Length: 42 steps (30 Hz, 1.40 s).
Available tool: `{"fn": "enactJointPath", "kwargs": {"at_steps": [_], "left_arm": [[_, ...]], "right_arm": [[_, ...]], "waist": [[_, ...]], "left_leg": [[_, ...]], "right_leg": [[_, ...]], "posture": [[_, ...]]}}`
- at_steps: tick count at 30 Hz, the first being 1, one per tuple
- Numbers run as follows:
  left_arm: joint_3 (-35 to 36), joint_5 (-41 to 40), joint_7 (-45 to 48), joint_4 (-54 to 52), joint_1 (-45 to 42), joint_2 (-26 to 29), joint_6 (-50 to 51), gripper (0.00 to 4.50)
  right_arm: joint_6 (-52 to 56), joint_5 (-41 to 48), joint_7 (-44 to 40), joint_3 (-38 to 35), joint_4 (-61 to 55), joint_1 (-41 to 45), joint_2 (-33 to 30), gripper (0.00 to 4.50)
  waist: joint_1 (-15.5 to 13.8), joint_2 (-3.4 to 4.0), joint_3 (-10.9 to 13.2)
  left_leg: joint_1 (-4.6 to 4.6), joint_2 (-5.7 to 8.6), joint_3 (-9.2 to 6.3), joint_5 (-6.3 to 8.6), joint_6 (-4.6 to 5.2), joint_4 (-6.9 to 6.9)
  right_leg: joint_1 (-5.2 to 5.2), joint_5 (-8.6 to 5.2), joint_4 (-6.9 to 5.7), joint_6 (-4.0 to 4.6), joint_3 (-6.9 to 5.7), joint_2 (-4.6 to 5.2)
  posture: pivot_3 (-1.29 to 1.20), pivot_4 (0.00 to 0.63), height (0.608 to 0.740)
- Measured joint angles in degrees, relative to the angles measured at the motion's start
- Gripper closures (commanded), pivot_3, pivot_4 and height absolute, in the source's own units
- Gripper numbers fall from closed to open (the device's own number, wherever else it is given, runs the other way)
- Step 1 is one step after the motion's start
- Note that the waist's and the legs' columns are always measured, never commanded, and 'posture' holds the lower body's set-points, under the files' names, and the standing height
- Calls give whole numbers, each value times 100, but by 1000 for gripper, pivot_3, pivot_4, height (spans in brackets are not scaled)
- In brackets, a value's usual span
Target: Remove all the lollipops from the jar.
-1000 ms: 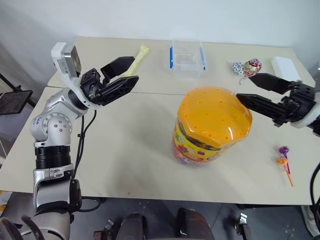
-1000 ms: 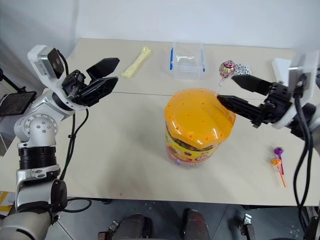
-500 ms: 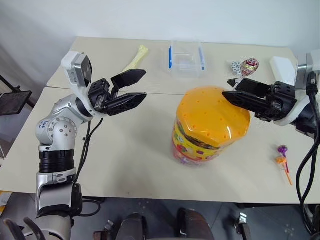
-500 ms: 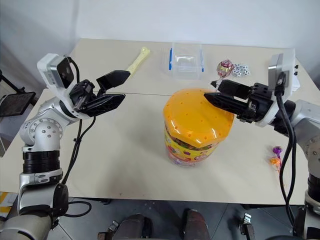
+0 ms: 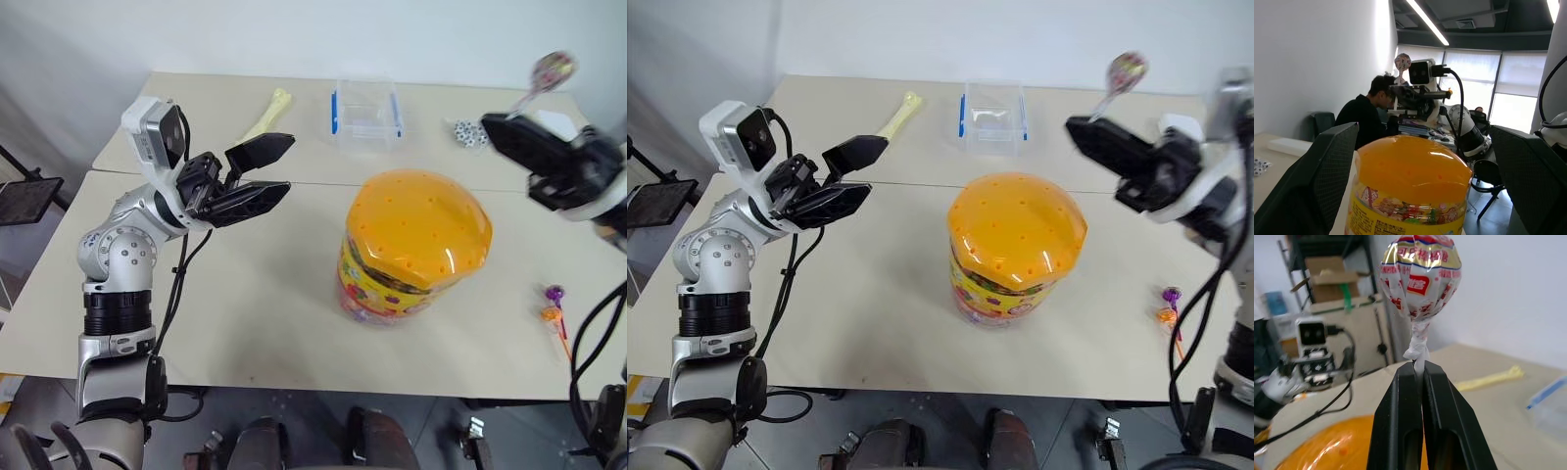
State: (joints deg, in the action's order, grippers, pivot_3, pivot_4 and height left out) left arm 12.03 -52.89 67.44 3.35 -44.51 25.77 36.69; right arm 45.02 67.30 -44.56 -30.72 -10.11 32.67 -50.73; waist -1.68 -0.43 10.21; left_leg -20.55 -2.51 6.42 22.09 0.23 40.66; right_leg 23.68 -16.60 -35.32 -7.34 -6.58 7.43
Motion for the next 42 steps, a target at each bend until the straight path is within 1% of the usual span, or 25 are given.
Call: {"fn": "enactJointPath", "kwargs": {"at_steps": [2, 5, 7, 8, 9, 11, 13, 15, 17, 20, 25, 29, 30, 31, 33, 36, 39, 42], "left_arm": [[29, -94, -7, -5, -17, -25, 56, 0], [31, -249, 140, -150, -30, 28, 197, 0], [-3, -295, 329, -311, 5, 205, 264, 0], [-102, -255, 469, -402, 28, 312, 247, 0], [-288, -90, 748, -633, 146, 554, 166, 0], [-465, 196, 1098, -781, 472, 835, -52, 0], [-538, 330, 1186, -753, 651, 863, -123, 0], [-586, 439, 1242, -710, 680, 878, -254, 0], [-626, 626, 1324, -689, 679, 919, -475, 0], [-708, 851, 1456, -590, 681, 962, -719, 0], [-807, 1067, 1605, -500, 695, 1064, -925, 0], [-814, 1090, 1617, -456, 698, 1127, -929, 0], [-814, 1105, 1610, -445, 698, 1142, -931, 0], [-809, 1152, 1591, -377, 701, 1167, -956, 0], [-787, 1380, 1482, -129, 796, 1314, -1137, 0], [-619, 1793, 1285, 318, 1136, 1404, -1640, 0], [-560, 2155, 1074, 669, 1460, 1536, -1987, 0], [-407, 2545, 699, 927, 1801, 1566, -2470, 0]], "right_arm": [[92, 21, 38, -380, 111, -186, -296, 4488], [692, -264, 110, -1051, 292, -1414, -1036, 4488], [1003, -671, 194, -1252, 506, -2204, -1220, 4488], [927, -982, 167, -1297, 516, -2614, -1283, 4488], [710, -1620, 133, -1206, 570, -3400, -1369, 4488], [423, -2575, 324, -748, 778, -4124, -1361, 4488], [209, -3226, 516, -254, 871, -4403, -1344, 4488], [19, -3522, 538, 8, 870, -4418, -1309, 4488], [-155, -3717, 576, 146, 875, -4259, -1181, 4488], [-243, -3837, 489, 283, 866, -4242, -1118, 3760], [-363, -3866, 148, 254, 778, -4356, -1059, 2080], [-1192, -3885, -482, -216, 693, -4485, -873, 698], [-1516, -3824, -721, -404, 646, -4473, -718, 439], [-1891, -3661, -986, -617, 557, -4425, -493, 11], [-2348, -3224, -1466, -900, 345, -4228, -130, 11], [-2336, -2673, -1751, -945, -117, -3929, -49, 11], [-2488, -2664, -1973, -574, -435, -3749, -52, 11], [-2954, -3027, -2245, 118, -248, -3535, 73, 11]], "waist": [[11, -1, 1], [2, -2, 1], [16, -4, 1], [19, -2, 0], [22, 1, -1], [45, 9, -6], [84, 11, -4], [118, 12, -4], [144, 13, -4], [144, 14, -5], [70, 13, -4], [28, 12, -4], [28, 12, -4], [30, 11, -3], [37, 12, -3], [100, 13, -3], [101, 10, -2], [69, 10, -1]], "left_leg": [[-1, 0, -4, 0, 0, 0], [-3, -1, -10, 0, 0, -4], [-3, -1, -6, 0, 0, -3], [-3, -1, -1, 0, 0, -4], [5, 0, 6, 0, 0, -13], [21, 1, 37, -1, 2, -26], [25, 1, 48, -5, 5, -26], [27, 0, 47, -6, 4, -23], [30, -2, 46, -6, 2, -25], [29, -2, 43, -6, 1, -36], [26, 0, 42, -6, 1, -40], [27, 0, 45, -6, 2, -38], [27, 0, 43, -6, 2, -38], [30, -1, 43, -6, 1, -39], [33, -1, 44, -6, 1, -40], [37, -4, 45, -6, 1, -42], [36, -7, 40, -5, 1, -42], [33, -1, 43, -5, 2, -42]], "right_leg": [[-1, 1, 0, -1, -4, 0], [-1, 1, 0, -1, -9, 0], [-2, 1, 4, -1, -7, -1], [-1, 1, 8, -1, -4, -1], [-4, 0, 15, -1, 2, -3], [-7, 0, 28, 0, 25, -4], [-6, -1, 30, 1, 41, -5], [-7, -1, 27, 1, 43, -7], [-8, -1, 27, 2, 43, -9], [-6, -1, 29, 1, 39, -10], [-6, 0, 40, 0, 35, -10], [-7, 0, 42, 0, 38, -10], [-8, 0, 42, 0, 38, -11], [-10, 0, 40, 0, 37, -13], [-10, 0, 38, 0, 38, -14], [-8, 0, 33, 1, 40, -14], [-8, 0, 30, 1, 35, -15], [-7, 0, 34, 1, 36, -9]], "posture": [[0, 150, 740], [0, 150, 740], [0, 150, 740], [0, 150, 740], [0, 150, 740], [0, 150, 740], [0, 150, 740], [0, 150, 740], [0, 150, 740], [0, 150, 740], [0, 150, 740], [0, 150, 740], [0, 150, 740], [0, 150, 740], [0, 150, 740], [0, 150, 740], [0, 150, 740], [0, 150, 740]]}}
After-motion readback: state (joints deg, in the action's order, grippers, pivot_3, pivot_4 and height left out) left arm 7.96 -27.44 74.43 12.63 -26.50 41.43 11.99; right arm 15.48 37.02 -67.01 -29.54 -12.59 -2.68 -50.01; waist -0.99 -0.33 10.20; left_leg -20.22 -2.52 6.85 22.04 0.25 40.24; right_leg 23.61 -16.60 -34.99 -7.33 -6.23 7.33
